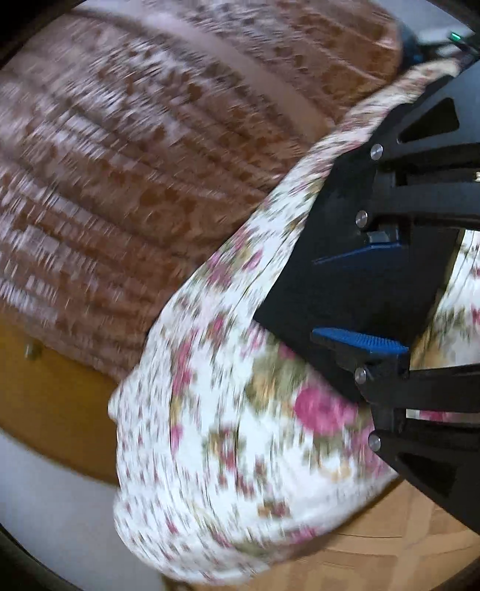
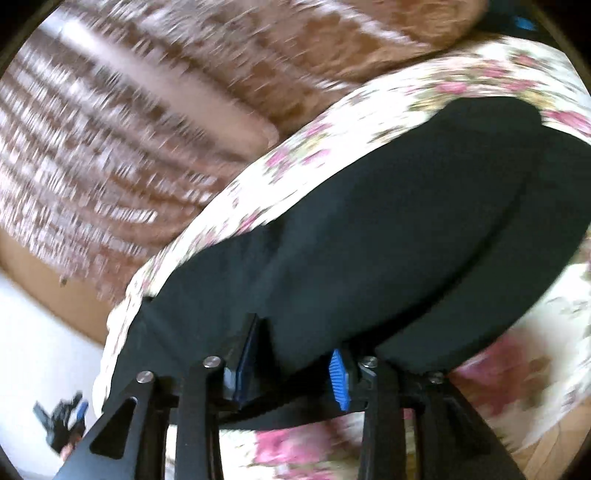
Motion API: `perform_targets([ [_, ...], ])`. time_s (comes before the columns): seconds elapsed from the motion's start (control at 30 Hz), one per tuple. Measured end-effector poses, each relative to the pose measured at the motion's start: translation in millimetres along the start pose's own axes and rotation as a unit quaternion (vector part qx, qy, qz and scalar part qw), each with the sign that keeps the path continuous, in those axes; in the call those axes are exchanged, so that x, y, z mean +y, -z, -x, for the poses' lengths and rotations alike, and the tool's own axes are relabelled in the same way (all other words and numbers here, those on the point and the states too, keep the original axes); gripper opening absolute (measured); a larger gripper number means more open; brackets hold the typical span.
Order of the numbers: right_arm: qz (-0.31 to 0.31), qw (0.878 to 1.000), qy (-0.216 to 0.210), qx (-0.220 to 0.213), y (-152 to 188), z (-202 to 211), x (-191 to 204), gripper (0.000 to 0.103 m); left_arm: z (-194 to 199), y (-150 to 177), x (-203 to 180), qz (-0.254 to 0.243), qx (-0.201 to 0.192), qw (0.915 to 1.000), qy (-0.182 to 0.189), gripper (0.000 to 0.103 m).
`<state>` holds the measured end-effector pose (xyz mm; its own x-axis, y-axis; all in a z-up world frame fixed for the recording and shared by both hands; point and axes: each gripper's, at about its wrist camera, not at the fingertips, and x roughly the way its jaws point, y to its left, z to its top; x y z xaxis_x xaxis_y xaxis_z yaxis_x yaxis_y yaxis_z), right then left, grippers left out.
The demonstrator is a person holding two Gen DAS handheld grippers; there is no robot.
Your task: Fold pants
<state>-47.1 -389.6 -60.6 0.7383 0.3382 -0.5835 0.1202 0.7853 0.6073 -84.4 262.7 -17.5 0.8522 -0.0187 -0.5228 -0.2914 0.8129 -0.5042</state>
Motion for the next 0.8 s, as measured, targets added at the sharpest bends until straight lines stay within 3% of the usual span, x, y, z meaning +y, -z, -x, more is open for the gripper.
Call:
perform_targets([
  [0.1, -0.031, 0.998, 0.035, -0.038, -15.1, 12.8, -24.9, 0.038, -27.0, 9.1, -35.7, -0.038, 0.040, 0.9984, 0.015, 0.042],
  [0.23, -0.079, 0.992, 0.072, -0.067, -36.4, 18.9, -57.9, 0.039, -68.1, 24.2, -82.9, -0.068, 0.091, 0.9926, 0.044, 0.042],
  [0.37, -0.135, 0.984, 0.072, -0.095, -58.7, 20.0, -90.3, 0.038, -107.6, 35.5, -120.1, -0.085, 0.132, 0.9856, 0.062, 0.046],
  [0.5, -0.176, 0.975, 0.072, -0.117, -80.1, 15.7, -110.1, 0.033, -145.6, 38.8, -139.7, -0.084, 0.164, 0.9814, 0.054, 0.047],
  [0.63, -0.184, 0.971, 0.083, -0.126, -92.1, 12.5, -117.2, 0.009, -166.0, 46.3, -132.6, -0.074, 0.165, 0.9827, 0.041, 0.047],
  [0.8, -0.160, 0.973, 0.092, -0.136, -84.2, 31.0, -105.6, 0.007, -161.5, 57.9, -131.7, -0.113, 0.129, 0.9839, 0.051, 0.048],
])
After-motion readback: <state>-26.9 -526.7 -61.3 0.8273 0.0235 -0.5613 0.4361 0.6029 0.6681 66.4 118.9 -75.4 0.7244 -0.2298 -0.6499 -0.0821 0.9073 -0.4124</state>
